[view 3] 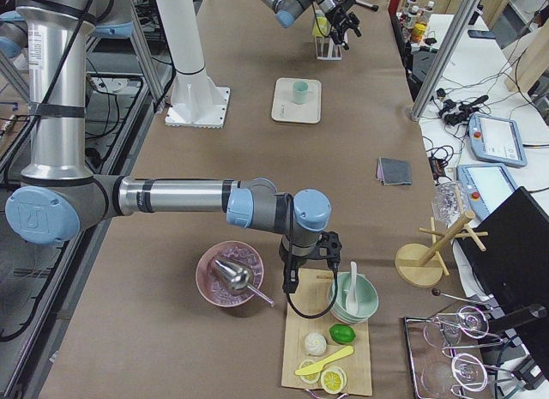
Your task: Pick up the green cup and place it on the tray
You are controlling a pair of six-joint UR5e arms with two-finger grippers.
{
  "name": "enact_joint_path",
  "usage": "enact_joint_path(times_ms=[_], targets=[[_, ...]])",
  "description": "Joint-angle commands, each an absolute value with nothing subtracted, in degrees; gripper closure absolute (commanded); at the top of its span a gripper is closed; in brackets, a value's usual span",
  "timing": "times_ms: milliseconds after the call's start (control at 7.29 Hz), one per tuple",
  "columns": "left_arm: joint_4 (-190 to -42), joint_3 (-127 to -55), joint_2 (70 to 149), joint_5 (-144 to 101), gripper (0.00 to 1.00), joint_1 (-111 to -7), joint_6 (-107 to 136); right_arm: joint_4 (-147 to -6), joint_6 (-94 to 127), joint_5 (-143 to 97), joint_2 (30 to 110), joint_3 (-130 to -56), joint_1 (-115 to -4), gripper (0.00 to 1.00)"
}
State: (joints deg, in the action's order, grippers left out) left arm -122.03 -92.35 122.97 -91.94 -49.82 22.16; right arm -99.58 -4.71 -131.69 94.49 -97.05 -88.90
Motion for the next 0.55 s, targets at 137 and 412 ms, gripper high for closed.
enact_joint_path(times_ms=[137, 412], targets=[[-95.1, -92.0, 122.5, -100.8, 0.02, -62.5, 22.1, -99.7, -3.7, -132.2, 94.6, -97.4, -88.9, 0.00], [-94.6, -90.1, 111.9, -121.6, 0.02, -74.1, 21.8, -99.6, -3.1, -131.8, 94.6, -97.2, -88.9, 0.00]])
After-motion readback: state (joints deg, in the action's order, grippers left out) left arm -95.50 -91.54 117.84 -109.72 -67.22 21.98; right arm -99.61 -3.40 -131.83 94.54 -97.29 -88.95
